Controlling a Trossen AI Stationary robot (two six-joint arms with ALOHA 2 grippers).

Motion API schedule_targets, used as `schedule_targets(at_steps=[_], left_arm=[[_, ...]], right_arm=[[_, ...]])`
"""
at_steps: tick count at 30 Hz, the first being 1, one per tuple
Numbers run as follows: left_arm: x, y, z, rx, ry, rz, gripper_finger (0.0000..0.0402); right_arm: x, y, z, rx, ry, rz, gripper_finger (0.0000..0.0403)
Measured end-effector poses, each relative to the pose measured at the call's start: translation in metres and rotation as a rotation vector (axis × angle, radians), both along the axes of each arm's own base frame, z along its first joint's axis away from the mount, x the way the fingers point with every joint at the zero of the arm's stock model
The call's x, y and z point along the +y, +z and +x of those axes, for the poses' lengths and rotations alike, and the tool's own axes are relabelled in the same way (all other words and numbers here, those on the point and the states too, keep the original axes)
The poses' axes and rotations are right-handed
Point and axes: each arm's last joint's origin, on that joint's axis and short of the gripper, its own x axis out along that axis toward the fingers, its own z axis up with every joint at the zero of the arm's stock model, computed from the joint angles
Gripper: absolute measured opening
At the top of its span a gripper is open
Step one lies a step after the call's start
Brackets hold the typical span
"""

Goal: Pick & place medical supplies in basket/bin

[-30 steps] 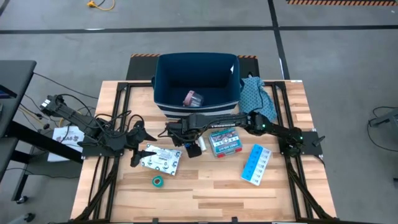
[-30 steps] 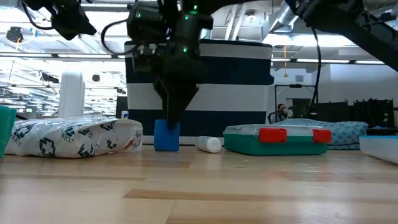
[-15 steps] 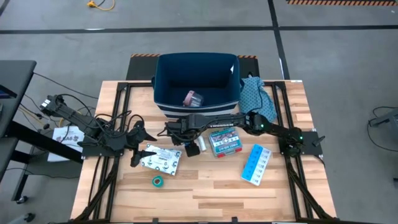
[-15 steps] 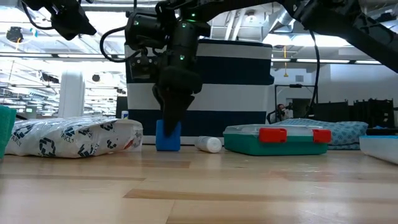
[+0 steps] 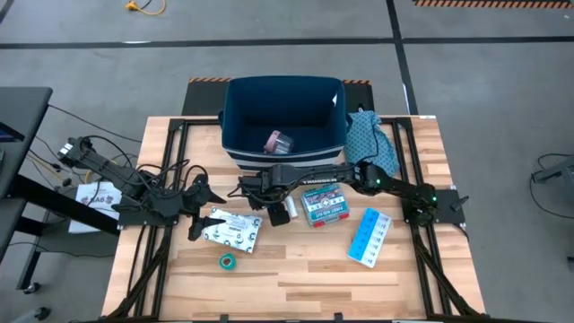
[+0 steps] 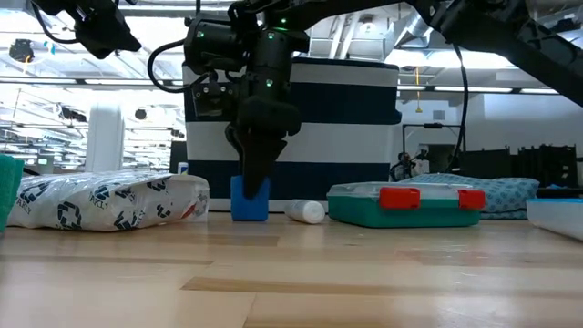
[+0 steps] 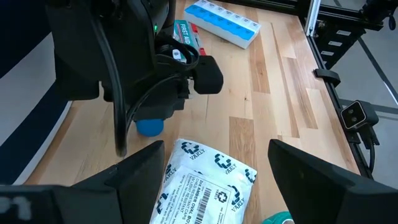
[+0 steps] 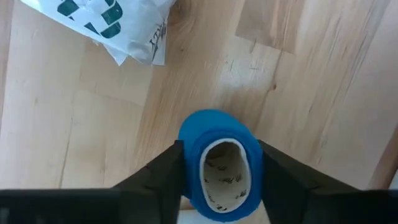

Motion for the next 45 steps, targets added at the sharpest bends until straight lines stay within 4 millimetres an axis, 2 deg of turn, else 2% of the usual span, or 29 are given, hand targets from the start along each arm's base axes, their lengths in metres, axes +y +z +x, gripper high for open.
schedule_targets(at_steps=[4,13,23,30,33,39,45], left_arm=[[0.0,0.0,0.0,0.0,0.0,0.0,0.0276],[0.0,0.0,0.0,0.0,0.0,0.0,0.0276],[0.0,0.0,0.0,0.0,-0.001,0.002,0.0276],[0.0,0.0,0.0,0.0,-0.002,0.003,0.0276],[0.0,0.0,0.0,-0.001,-0.002,0.002,0.0276],[0.0,0.0,0.0,0.0,-0.004,0.007,0.0276],[0.0,0.0,0.0,-0.003,0.005,0.013,0.0276]], right_arm=[[0.0,0.0,0.0,0.0,-0.002,0.0,0.0128],[0.0,0.0,-0.004,0.037,-0.045,0.006,0.0153],[0.0,0.019,-0.011,0.059,-0.051,0.007,0.0139],[0.0,0.049,-0.022,0.043,-0.061,0.007,0.0148],[0.0,0.069,-0.029,0.014,-0.079,0.012,0.0146],[0.001,0.115,-0.046,-0.091,-0.111,0.026,0.0145],[0.001,0.17,-0.071,-0.233,-0.156,0.046,0.0148]])
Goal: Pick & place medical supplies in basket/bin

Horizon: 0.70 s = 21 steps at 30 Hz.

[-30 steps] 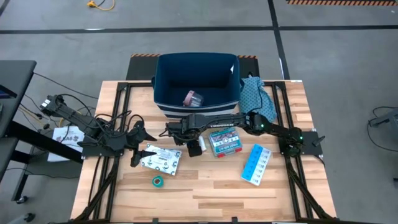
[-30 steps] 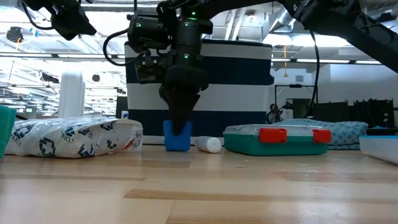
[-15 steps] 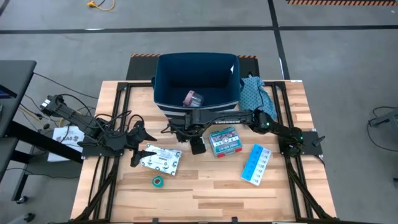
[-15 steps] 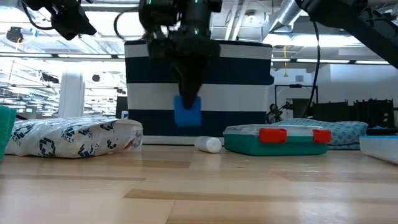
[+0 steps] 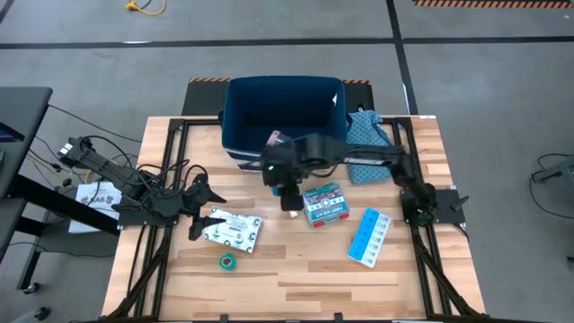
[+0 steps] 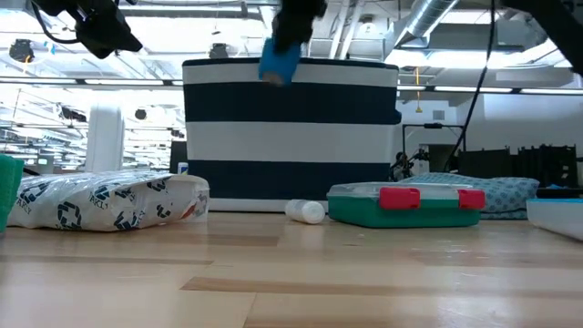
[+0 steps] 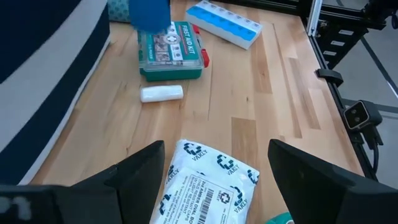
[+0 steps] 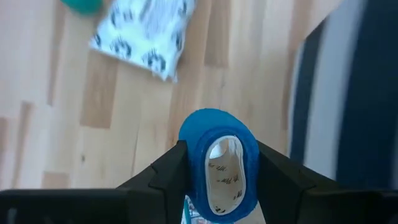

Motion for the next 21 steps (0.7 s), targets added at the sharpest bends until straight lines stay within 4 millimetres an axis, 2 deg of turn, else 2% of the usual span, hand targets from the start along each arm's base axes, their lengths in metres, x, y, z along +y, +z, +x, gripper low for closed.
schedule_targets(at_steps=[6,12,17,21], left_arm=[[0.002,0.001,0.001,-0.025,0.066,0.036,0.0276],[0.003,0.01,0.005,-0.136,0.133,0.111,0.0276],[0.004,0.023,0.009,-0.265,0.186,0.212,0.0276],[0.005,0.034,0.011,-0.361,0.25,0.21,0.0276]], right_arm=[[0.006,0.058,-0.032,-0.199,-0.041,0.035,0.0145],[0.011,0.105,-0.055,-0.439,-0.069,-0.012,0.0149],[0.005,0.132,-0.073,-0.583,-0.133,-0.063,0.0146],[-0.005,0.14,-0.078,-0.625,-0.18,-0.09,0.0149]])
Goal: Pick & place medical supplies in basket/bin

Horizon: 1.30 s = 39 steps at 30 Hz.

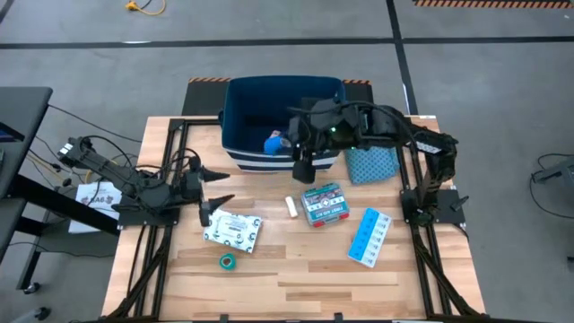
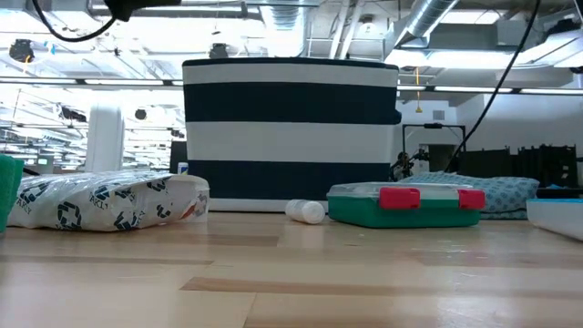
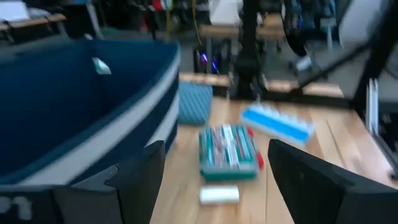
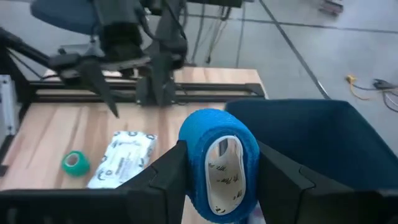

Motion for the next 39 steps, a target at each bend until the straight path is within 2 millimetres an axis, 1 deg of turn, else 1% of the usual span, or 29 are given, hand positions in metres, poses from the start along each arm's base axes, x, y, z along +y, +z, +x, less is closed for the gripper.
schedule_targets(at_steps=[5,8,14,17,22,25,30,33,36,39], left_arm=[[0.005,0.008,0.004,-0.057,-0.029,0.022,0.0276],[0.011,0.014,0.005,-0.034,-0.059,0.018,0.0276],[0.028,0.04,0.004,-0.004,-0.076,0.016,0.0276],[0.038,0.058,0.001,-0.023,-0.065,0.019,0.0276],[0.057,0.078,0.003,0.037,-0.044,0.028,0.0276],[0.069,0.091,0.011,0.061,-0.052,0.043,0.0276],[0.096,0.102,0.032,0.122,-0.061,0.044,0.0276],[0.115,0.102,0.045,0.154,-0.055,0.035,0.0276],[0.136,0.098,0.057,0.182,-0.057,0.005,0.0276],[0.153,0.092,0.068,0.187,-0.082,-0.027,0.0276]], right_arm=[[-0.014,0.0,-0.001,0.007,-0.047,-0.005,0.0148],[-0.023,-0.002,0.001,0.011,-0.071,-0.005,0.0146],[-0.045,-0.005,0.002,0.023,-0.128,-0.012,0.0151],[-0.06,-0.007,0.001,0.045,-0.151,-0.037,0.0151],[-0.088,-0.008,-0.005,0.065,-0.178,-0.078,0.0146],[-0.107,-0.009,-0.011,0.082,-0.171,-0.081,0.0146],[-0.139,-0.011,-0.023,0.101,-0.163,-0.052,0.0149],[-0.157,-0.017,-0.03,0.133,-0.168,-0.041,0.0148],[-0.175,-0.022,-0.041,0.179,-0.173,-0.017,0.0146],[-0.191,-0.034,-0.042,0.22,-0.162,0.028,0.0147]])
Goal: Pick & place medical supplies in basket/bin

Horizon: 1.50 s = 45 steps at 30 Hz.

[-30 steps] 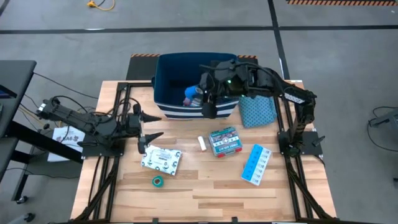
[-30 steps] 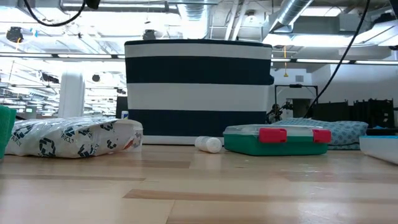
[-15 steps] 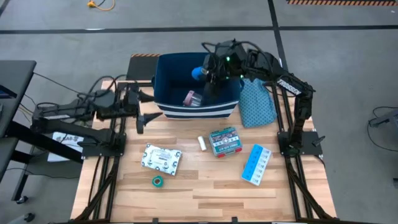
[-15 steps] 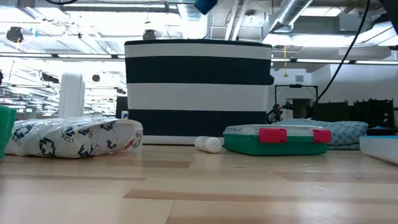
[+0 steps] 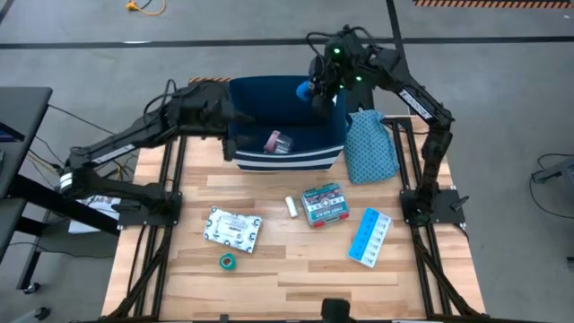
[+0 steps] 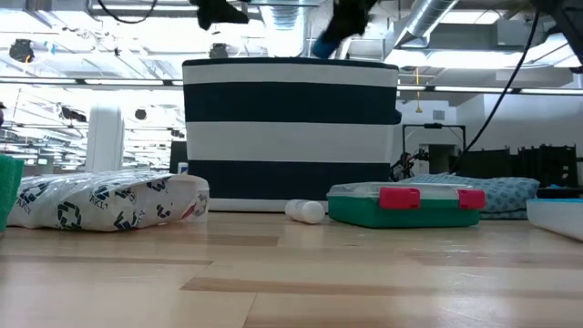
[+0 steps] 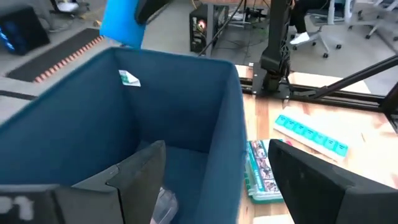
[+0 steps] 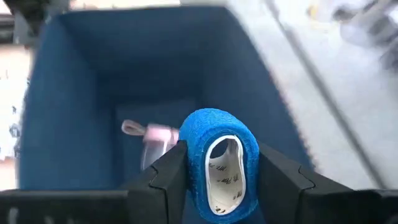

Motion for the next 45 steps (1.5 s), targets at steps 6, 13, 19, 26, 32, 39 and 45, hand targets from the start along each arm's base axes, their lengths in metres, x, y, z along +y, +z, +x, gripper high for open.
schedule_targets(at_steps=[6,13,19,26,32,39,45], left_arm=[[0.017,-0.01,0.014,-0.002,-0.034,-0.03,0.0276],[0.019,-0.009,0.015,-0.002,-0.014,-0.002,0.0276],[0.019,-0.01,0.015,0.001,-0.014,-0.005,0.0276],[0.019,-0.01,0.015,0.001,-0.003,-0.01,0.0276],[0.019,-0.01,0.015,0.002,0.005,-0.01,0.0276],[0.019,-0.01,0.015,-0.001,0.007,-0.022,0.0276],[0.016,-0.01,0.016,-0.001,-0.005,-0.022,0.0276]], right_arm=[[-0.033,-0.042,0.003,0.181,-0.001,0.133,0.0151],[-0.062,-0.09,0.028,0.266,0.003,0.175,0.0148],[-0.075,-0.115,0.036,0.321,-0.02,0.214,0.0163],[-0.071,-0.115,0.038,0.354,-0.029,0.186,0.0173],[-0.07,-0.116,0.033,0.411,-0.054,0.183,0.0173],[-0.067,-0.117,0.034,0.425,-0.062,0.185,0.0188],[-0.062,-0.116,0.04,0.405,-0.065,0.179,0.0211]])
